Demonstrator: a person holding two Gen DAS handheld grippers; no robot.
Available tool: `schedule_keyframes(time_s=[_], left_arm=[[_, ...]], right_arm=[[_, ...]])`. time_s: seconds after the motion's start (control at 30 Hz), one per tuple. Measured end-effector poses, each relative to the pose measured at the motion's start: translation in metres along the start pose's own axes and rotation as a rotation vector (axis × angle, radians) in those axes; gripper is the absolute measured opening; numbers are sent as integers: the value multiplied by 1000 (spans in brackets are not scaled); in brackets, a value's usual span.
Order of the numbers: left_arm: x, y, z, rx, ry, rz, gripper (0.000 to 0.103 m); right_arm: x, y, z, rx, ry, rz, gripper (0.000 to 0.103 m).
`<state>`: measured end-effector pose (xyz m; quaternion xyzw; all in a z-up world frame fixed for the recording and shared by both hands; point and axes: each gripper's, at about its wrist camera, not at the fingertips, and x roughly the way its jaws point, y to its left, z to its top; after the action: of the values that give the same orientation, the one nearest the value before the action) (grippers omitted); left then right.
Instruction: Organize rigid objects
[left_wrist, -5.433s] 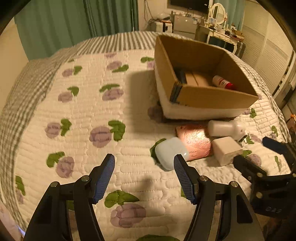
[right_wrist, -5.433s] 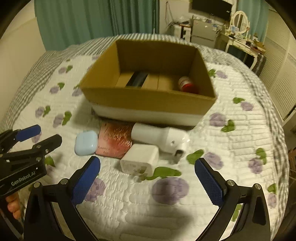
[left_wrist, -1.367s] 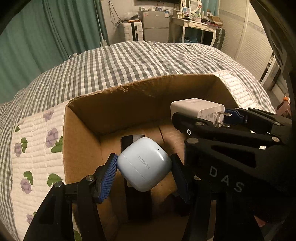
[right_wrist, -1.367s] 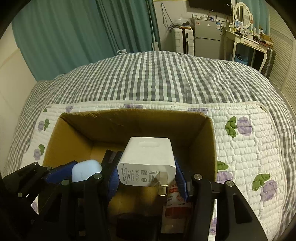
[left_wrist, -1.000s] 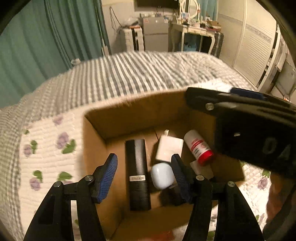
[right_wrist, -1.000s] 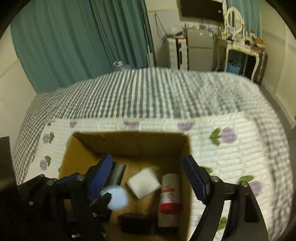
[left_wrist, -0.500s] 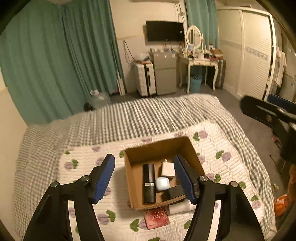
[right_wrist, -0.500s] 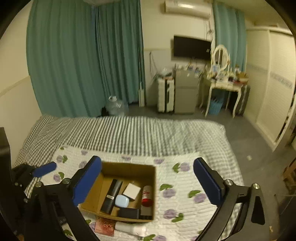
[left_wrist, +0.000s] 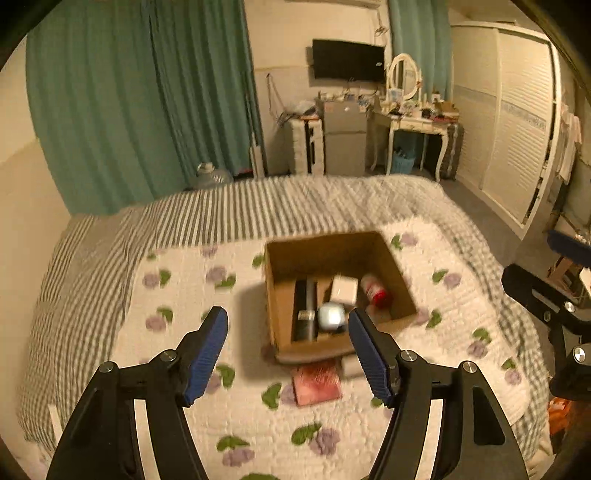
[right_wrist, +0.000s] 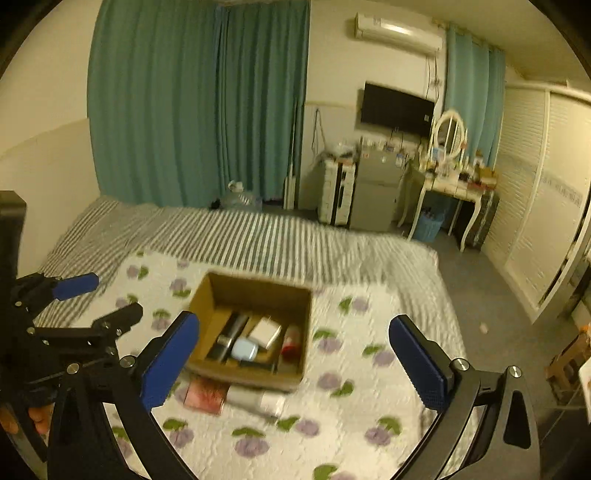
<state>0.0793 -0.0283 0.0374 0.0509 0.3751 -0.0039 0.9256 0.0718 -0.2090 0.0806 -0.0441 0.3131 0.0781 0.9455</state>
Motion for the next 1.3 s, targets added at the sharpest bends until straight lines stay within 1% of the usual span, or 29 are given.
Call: schedule_keyframes(time_s=[0.1,0.17,0.2,0.3,0.4,0.63,0.8,0.93,1.03,1.1,1.2,1.3], left_arm=[[18,3,-23,-11,30,10,71],[34,3,-42,-13,65,36,71],[41,3,-47,-16,82,36,71],[69,0,-65,-34,158,5,71],[92,-6,-80,-30,204,-4,71],[140,-21,-100,-34,287,-39,71],[175,-33,-108,-31,362,-65,71],[198,-37,-113,-50,418,-80,71],[207,-38,-113,-62,421,-74,71],[213,-39,-111,-69,425,-75,74],[229,-45,-115,-48,482,-41,75],[231,-53,-114,-15,466,-8,77]], right_arm=[[22,1,-34,31,48,-1,103],[34,2,-52,44,81,2,103],[42,2,-62,53,100,3,103],[64,1,-88,68,145,-4,103],[86,-1,-108,55,187,-11,103],[127,-17,-129,113,252,-15,103],[148,-21,-142,116,283,-24,103],[161,-26,-149,120,302,-21,103],[169,-30,-151,130,309,-16,103],[174,-34,-152,145,311,-8,103],[180,-36,-154,156,322,-1,103],[184,-39,-156,167,329,2,103]])
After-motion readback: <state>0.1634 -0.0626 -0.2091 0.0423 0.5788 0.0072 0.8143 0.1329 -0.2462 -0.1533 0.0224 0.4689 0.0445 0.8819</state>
